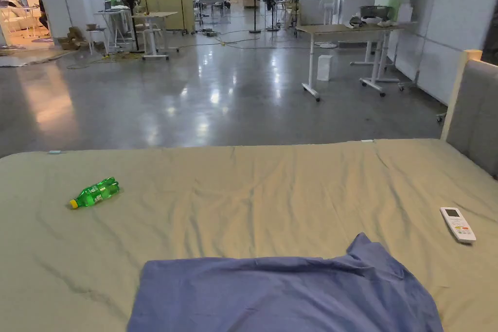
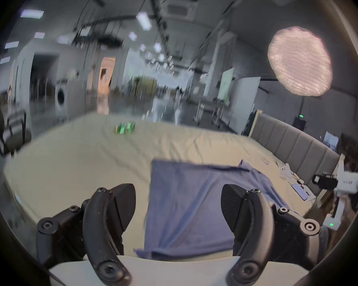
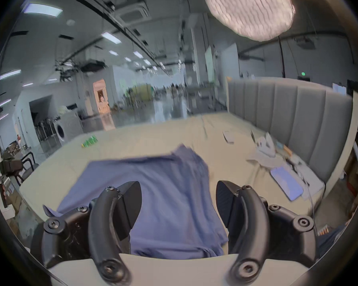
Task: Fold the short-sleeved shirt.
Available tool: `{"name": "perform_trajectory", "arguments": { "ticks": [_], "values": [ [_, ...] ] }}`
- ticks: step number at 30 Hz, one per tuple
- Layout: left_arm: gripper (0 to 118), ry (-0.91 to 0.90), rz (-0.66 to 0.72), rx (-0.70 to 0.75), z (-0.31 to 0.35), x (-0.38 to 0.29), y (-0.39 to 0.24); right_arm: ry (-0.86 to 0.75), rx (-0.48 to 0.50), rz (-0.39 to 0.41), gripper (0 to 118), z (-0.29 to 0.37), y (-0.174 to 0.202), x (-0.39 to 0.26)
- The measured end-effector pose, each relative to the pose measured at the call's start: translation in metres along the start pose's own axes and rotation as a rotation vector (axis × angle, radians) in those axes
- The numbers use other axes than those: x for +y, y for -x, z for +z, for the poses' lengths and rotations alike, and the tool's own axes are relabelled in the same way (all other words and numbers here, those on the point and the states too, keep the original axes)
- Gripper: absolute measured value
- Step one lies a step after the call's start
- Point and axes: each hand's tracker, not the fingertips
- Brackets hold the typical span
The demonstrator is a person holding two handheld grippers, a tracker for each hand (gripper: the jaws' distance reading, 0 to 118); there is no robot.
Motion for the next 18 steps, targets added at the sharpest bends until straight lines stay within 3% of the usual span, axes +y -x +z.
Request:
{"name": "perform_trajectory", "arguments": {
  "ticks": [3, 5, 7, 9, 10, 11, 15, 16, 18],
  "values": [
    [84, -0.132, -0.121, 0.007, 0.018, 0.024, -0.037, -0.124, 0.013, 0.067, 78, 0.017, 0.031, 0.025],
    [83, -0.226, -0.195, 0.086, 0.028, 0.034, -0.059, -0.179, 0.023, 0.105, 78, 0.024, 0.044, 0.034],
    [73, -0.277, -0.263, 0.099, 0.035, 0.042, -0.083, -0.225, 0.016, 0.139, 74, 0.028, 0.057, 0.039],
    [53, -0.298, -0.282, 0.086, 0.039, 0.045, -0.096, -0.294, 0.009, 0.207, 39, 0.033, 0.064, 0.044],
    [39, -0.295, -0.27, 0.078, 0.039, 0.045, -0.104, -0.277, 0.018, 0.19, 20, 0.034, 0.066, 0.043],
    [21, -0.294, -0.267, 0.064, 0.038, 0.045, -0.106, -0.286, 0.024, 0.203, 14, 0.033, 0.068, 0.041],
    [10, -0.264, -0.272, 0.064, 0.036, 0.043, -0.113, -0.289, 0.012, 0.257, 6, 0.034, 0.074, 0.039],
    [3, -0.245, -0.28, 0.049, 0.035, 0.042, -0.113, -0.284, 0.022, 0.25, 0, 0.035, 0.074, 0.037],
    [1, -0.232, -0.278, 0.036, 0.036, 0.042, -0.114, -0.295, 0.016, 0.25, 0, 0.037, 0.075, 0.036]
  ]
}}
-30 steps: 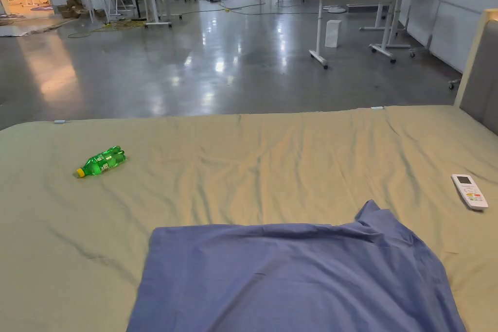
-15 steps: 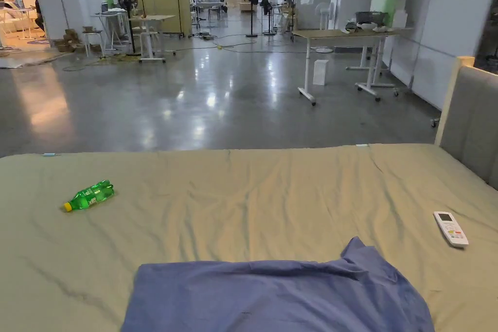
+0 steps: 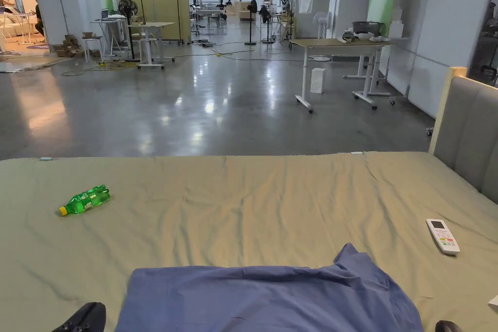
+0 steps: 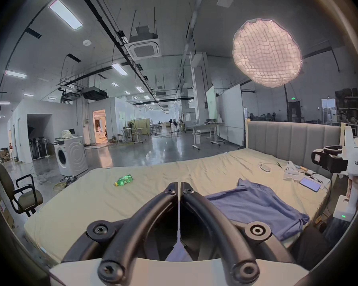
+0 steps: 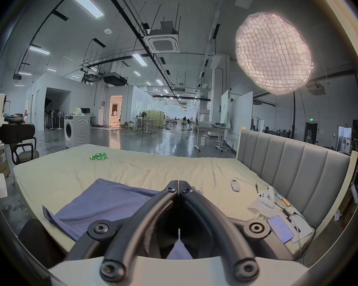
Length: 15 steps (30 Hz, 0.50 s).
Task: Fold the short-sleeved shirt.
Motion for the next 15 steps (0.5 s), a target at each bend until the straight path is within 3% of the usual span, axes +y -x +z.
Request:
{"name": "perform_trajectory", "arguments": {
  "ticks": [2, 3, 15],
  "values": [
    [0, 0.014, -0.002, -0.024, -0.001, -0.002, 0.0, 0.042, 0.008, -0.031, 0, -0.001, 0.0, -0.004],
    [0, 0.016, -0.002, -0.023, -0.001, -0.002, -0.001, 0.009, -0.007, 0.003, 0, 0.0, 0.001, -0.002],
    [0, 0.09, 0.054, -0.035, -0.002, -0.017, 0.026, 0.049, 0.005, -0.047, 0, 0.0, -0.004, -0.006]
  ]
}}
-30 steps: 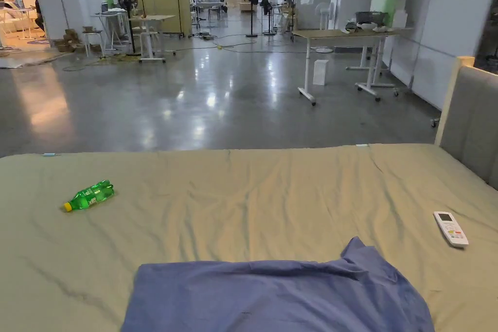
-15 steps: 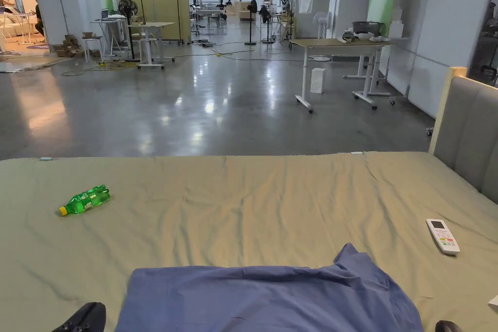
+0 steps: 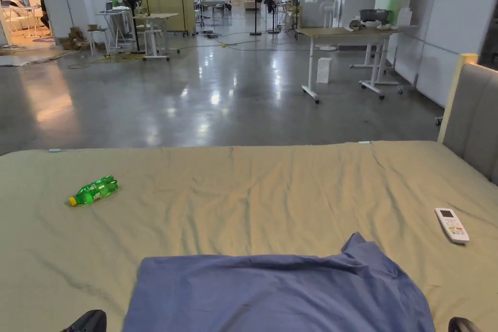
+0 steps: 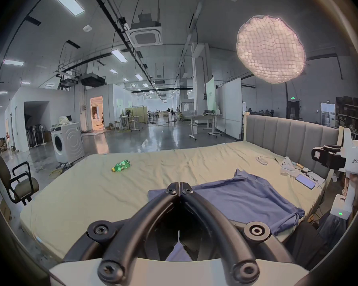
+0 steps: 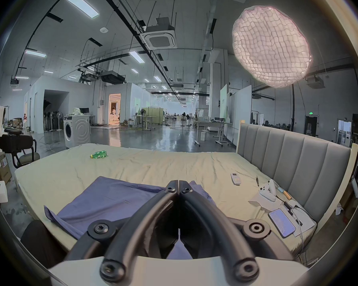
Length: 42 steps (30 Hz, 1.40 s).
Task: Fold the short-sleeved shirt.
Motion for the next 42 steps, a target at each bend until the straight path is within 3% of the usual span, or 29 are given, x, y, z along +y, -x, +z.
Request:
{"name": "perform_trajectory", "arguments": {
  "ticks": [5, 6, 8, 9, 10, 11, 12, 18, 23, 24, 25, 26, 27, 32, 37, 40, 42],
  "values": [
    [2, 0.126, 0.031, 0.06, -0.003, -0.025, 0.036, 0.035, -0.003, -0.007, 0, -0.004, 0.0, -0.008],
    [12, 0.16, 0.04, 0.057, -0.006, -0.032, 0.044, 0.061, 0.0, -0.028, 0, -0.004, -0.001, -0.012],
    [52, 0.216, 0.102, 0.05, -0.011, -0.053, 0.064, 0.078, 0.008, -0.05, 0, -0.007, -0.003, -0.018],
    [52, 0.268, 0.137, 0.042, -0.015, -0.063, 0.072, 0.118, 0.014, -0.091, 0, -0.008, -0.004, -0.023],
    [59, 0.329, 0.171, 0.04, -0.022, -0.077, 0.083, 0.117, 0.014, -0.089, 0, -0.008, -0.007, -0.028],
    [74, 0.371, 0.188, 0.042, -0.029, -0.091, 0.091, 0.135, 0.019, -0.098, 0, -0.01, -0.008, -0.031],
    [78, 0.431, 0.2, 0.039, -0.037, -0.106, 0.097, 0.153, 0.02, -0.103, 0, -0.011, -0.008, -0.034],
    [78, 0.642, 0.251, -0.063, -0.078, -0.176, 0.114, 0.215, 0.03, -0.114, 0, -0.013, -0.012, -0.048],
    [76, 0.717, 0.242, -0.123, -0.091, -0.185, 0.102, 0.237, 0.012, -0.1, 0, -0.008, -0.012, -0.048],
    [67, 0.723, 0.239, -0.121, -0.094, -0.186, 0.1, 0.244, 0.009, -0.103, 0, -0.007, -0.014, -0.049],
    [52, 0.733, 0.24, -0.115, -0.099, -0.195, 0.103, 0.249, 0.005, -0.108, 0, -0.007, -0.016, -0.051],
    [29, 0.733, 0.242, -0.118, -0.101, -0.195, 0.102, 0.254, 0.0, -0.113, 0, -0.005, -0.017, -0.051],
    [19, 0.73, 0.243, -0.129, -0.102, -0.195, 0.101, 0.256, -0.006, -0.119, 0, -0.003, -0.018, -0.052],
    [9, 0.765, 0.194, -0.149, -0.115, -0.192, 0.081, 0.279, -0.052, -0.131, 0, 0.008, -0.032, -0.058],
    [8, 0.837, 0.086, -0.158, -0.132, -0.196, 0.071, 0.32, -0.133, -0.133, 1, 0.017, -0.055, -0.067],
    [8, 0.854, 0.034, -0.162, -0.137, -0.198, 0.065, 0.393, -0.171, -0.125, 13, 0.01, -0.074, -0.081],
    [8, 0.873, 0.036, -0.159, -0.145, -0.208, 0.074, 0.487, -0.16, -0.137, 56, -0.002, -0.088, -0.097]
  ]
}}
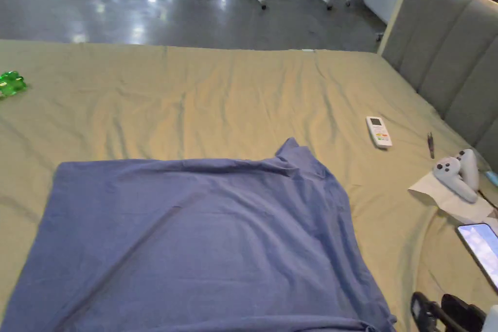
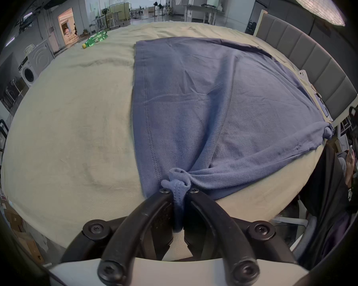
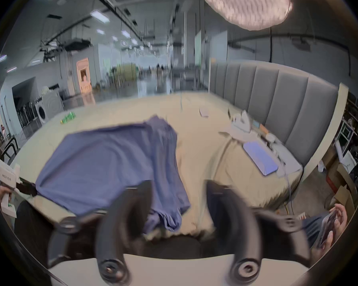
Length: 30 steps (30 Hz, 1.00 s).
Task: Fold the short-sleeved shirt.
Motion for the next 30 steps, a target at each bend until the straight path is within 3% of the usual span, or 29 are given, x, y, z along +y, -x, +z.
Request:
{"name": "perform_trajectory", "arguments": {
  "ticks": [1, 8, 10, 12, 14, 16, 21, 26, 30],
  "values": [
    [8, 0.008, 0.007, -0.001, -0.001, 0.002, 0.002, 0.073, 0.011, -0.009, 70, -0.013, -0.005, -0.004],
    [8, 0.038, 0.008, 0.017, 0.001, 0.008, -0.013, 0.32, 0.035, -0.017, 70, -0.085, -0.013, -0.04],
    [8, 0.041, 0.019, 0.01, 0.001, 0.007, -0.014, 0.355, 0.053, -0.012, 62, -0.096, -0.01, -0.046],
    [8, 0.042, 0.026, 0.009, -0.002, 0.005, -0.006, 0.392, 0.057, -0.006, 45, -0.105, -0.008, -0.051],
    [8, 0.044, 0.035, 0.0, -0.003, 0.004, -0.006, 0.391, 0.083, 0.015, 20, -0.107, -0.004, -0.052],
    [8, 0.041, 0.037, 0.002, -0.002, 0.004, -0.007, 0.396, 0.105, 0.018, 7, -0.108, 0.003, -0.05],
    [7, -0.028, 0.003, 0.02, 0.016, -0.002, -0.021, 0.365, 0.09, 0.042, 5, -0.101, 0.011, -0.044],
    [6, -0.252, 0.008, 0.06, 0.054, -0.019, -0.023, 0.291, 0.104, -0.09, 5, -0.081, -0.01, -0.046],
    [6, -0.306, 0.071, 0.005, 0.084, -0.012, -0.029, 0.247, 0.135, -0.174, 5, -0.063, -0.017, -0.04]
  ]
}}
